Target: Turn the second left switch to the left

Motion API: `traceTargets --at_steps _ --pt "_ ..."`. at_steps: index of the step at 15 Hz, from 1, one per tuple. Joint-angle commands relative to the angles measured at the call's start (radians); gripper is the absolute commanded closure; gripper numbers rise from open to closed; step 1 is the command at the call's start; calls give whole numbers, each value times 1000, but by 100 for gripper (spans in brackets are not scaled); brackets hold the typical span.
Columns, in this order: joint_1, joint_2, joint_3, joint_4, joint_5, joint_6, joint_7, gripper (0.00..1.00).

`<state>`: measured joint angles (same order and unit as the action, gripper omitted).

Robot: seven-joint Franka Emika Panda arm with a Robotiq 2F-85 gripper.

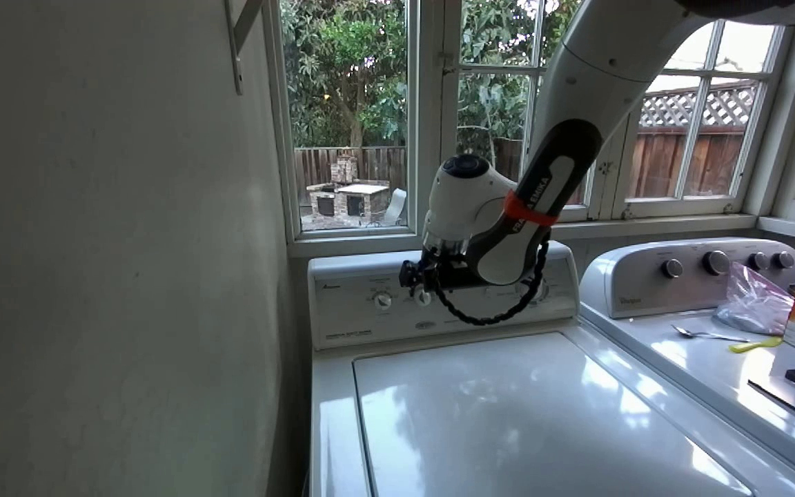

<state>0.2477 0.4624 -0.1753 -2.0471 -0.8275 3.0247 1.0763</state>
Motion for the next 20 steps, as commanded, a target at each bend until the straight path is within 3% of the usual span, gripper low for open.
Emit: traceTargets --at_steps 1,4,9,12,13,16,20 --pt "36 46 -53 38 -43 55 45 7" --pt "63 64 -83 53 -39 66 49 10" --pt "108 76 -120 55 -21 52 53 49" --pt "120 62 -127 43 -16 30 51 56" --pt "126 65 -137 47 -20 36 55 52" --pt "145 74 -167 56 -23 52 70 54" --pt "138 71 -146 42 8 35 63 56"
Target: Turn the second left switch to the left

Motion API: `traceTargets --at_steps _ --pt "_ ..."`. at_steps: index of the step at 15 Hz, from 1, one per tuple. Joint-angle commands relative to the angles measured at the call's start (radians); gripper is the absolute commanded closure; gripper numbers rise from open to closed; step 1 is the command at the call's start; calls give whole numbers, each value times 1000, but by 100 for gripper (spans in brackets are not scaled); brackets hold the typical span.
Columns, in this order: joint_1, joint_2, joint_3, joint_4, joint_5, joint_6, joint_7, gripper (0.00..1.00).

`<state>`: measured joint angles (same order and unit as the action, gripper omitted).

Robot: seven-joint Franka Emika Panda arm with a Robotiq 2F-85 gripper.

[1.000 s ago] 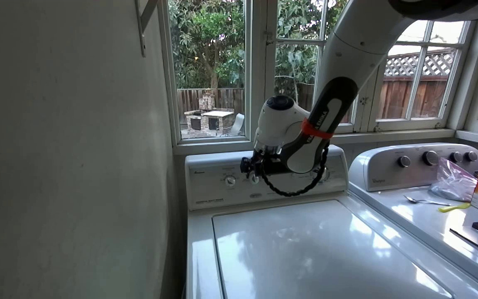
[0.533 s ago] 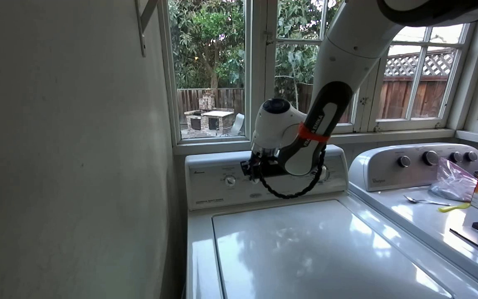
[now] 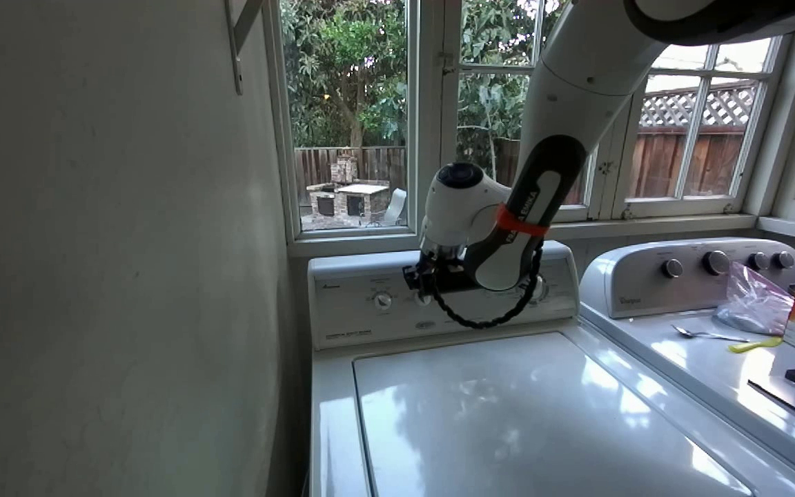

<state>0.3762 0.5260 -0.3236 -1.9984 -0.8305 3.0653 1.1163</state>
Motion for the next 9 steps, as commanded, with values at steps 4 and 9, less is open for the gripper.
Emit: traceTargets --at_steps 4,9 --pt "0 6 24 -11 14 5 12 53" --pt "21 13 -13 0 -11 12 31 90"
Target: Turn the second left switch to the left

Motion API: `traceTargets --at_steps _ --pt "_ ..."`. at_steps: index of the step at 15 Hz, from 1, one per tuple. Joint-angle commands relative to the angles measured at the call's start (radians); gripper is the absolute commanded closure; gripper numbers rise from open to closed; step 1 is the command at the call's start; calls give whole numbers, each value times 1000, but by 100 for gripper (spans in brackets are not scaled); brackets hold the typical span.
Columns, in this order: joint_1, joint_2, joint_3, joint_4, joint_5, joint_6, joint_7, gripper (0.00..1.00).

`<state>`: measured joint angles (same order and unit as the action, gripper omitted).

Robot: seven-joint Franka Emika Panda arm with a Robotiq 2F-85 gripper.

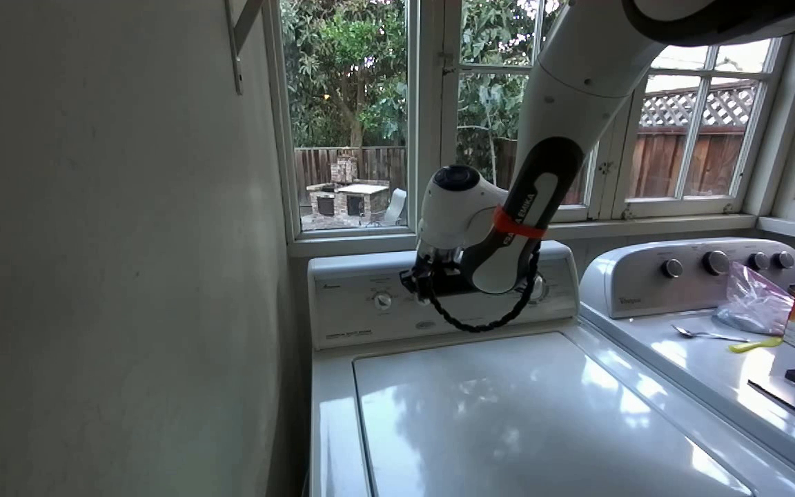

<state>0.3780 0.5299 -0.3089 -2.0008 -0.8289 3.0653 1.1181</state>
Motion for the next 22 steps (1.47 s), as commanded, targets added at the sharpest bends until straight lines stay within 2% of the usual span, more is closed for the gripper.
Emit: traceTargets --at_steps 1,3,4,5,7,8,15,22 --pt "20 9 -32 2 -14 12 29 92" --pt "21 11 -30 1 -15 14 21 84" --pt "23 13 -33 2 -17 16 21 84" --pt "21 13 -31 1 -20 19 11 95" --pt "11 9 -12 -3 -28 19 -28 98" --pt "8 3 -4 -7 -39 16 -63 97" --pt "-43 -28 83 -28 -47 -37 -416 97" --pt "-22 -39 94 -12 -71 -130 -708 97"
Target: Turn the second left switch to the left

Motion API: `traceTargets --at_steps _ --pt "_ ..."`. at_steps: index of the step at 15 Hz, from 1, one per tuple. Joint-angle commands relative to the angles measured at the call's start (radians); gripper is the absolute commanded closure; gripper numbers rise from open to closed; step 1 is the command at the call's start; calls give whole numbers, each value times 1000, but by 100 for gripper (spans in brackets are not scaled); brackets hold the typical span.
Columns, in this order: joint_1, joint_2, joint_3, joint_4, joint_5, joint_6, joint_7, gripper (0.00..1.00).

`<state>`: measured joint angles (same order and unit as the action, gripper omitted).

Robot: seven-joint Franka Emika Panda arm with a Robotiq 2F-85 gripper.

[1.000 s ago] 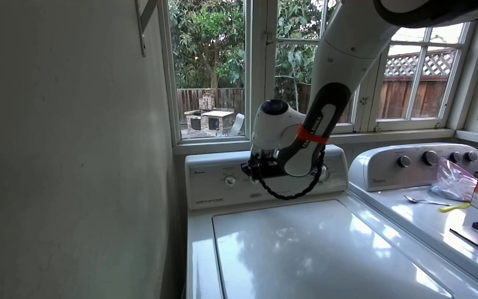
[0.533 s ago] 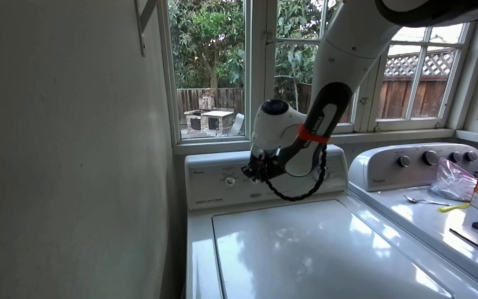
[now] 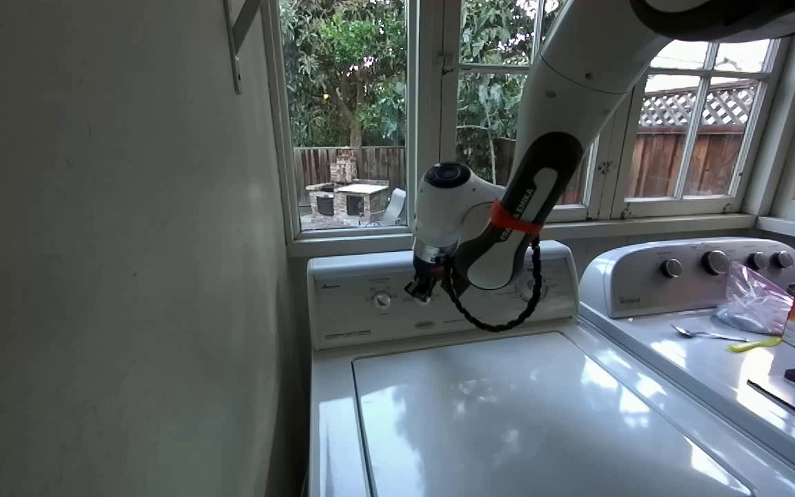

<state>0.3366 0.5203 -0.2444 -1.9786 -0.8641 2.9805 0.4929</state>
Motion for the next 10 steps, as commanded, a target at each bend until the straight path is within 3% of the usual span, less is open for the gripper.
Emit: traceTargets --at_steps 1,5,10 --pt "24 -30 27 -33 -48 -54 -118 97" --pt "51 -31 1 -23 -134 -63 -224 97" --pt "94 -25 -57 -6 -324 -39 -256 97"
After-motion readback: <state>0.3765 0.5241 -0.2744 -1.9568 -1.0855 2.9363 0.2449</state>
